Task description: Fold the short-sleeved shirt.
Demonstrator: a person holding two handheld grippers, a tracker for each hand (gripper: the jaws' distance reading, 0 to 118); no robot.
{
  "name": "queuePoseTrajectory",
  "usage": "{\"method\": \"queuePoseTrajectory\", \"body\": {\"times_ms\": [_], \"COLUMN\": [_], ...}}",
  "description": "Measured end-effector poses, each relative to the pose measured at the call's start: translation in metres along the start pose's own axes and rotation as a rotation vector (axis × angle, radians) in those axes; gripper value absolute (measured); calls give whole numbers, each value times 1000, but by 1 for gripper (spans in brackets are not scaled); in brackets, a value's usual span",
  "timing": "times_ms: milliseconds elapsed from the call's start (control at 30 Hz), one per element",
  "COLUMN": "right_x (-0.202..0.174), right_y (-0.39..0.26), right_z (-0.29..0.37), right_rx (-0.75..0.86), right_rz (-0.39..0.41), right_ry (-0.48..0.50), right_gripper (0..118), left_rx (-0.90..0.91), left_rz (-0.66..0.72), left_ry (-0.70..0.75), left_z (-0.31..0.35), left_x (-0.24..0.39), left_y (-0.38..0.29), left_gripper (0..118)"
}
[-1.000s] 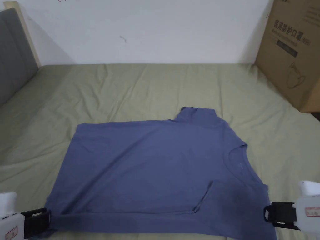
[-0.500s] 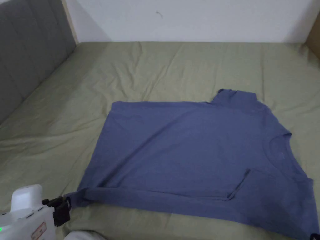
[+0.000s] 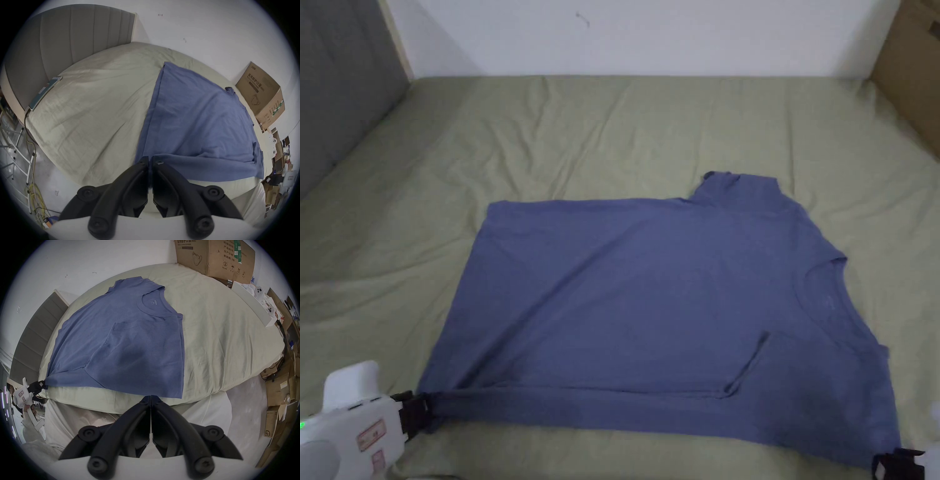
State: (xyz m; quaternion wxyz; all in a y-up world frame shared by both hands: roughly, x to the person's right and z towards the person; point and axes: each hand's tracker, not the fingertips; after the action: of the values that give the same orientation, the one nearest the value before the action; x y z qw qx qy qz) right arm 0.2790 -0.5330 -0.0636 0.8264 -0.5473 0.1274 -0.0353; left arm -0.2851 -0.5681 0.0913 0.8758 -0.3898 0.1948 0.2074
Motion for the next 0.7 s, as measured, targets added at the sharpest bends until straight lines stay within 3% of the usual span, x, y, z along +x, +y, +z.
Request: {"method": "queuePoseTrajectory", "body": {"times_ms": [67, 167, 200, 367, 400, 433, 467, 700], "right_x": [4, 12, 15, 20, 19, 17, 14, 20], "right_y": [6, 20, 24, 28, 26, 23, 20, 24], "right_z": [-3, -11, -13, -34, -38, -40, -41, -22], "right_rx": [13, 6, 9, -57, -59, -76, -77, -39], "right_rz": [8, 6, 6, 13, 31, 49, 48, -12], "right_ry": [-3, -60, -59, -76, -78, -93, -109, -62], "right_gripper": [4, 59, 60, 57, 42, 20, 9, 3], "left_rx": [5, 5, 5, -3, -6, -9, -13, -30], "left_rz": [6, 1, -3, -52, -51, -45, -39, -41], "left_ry": [-3, 9, 8, 32, 32, 32, 34, 41], "left_z": [6, 13, 15, 18, 17, 18, 18, 25], "left_x": [1, 2, 4, 10, 10, 9, 9, 8], "left_y": [1, 3, 2, 0, -1, 0, 0, 2], "left_gripper": [3, 3, 3, 3, 4, 3, 4, 3]}}
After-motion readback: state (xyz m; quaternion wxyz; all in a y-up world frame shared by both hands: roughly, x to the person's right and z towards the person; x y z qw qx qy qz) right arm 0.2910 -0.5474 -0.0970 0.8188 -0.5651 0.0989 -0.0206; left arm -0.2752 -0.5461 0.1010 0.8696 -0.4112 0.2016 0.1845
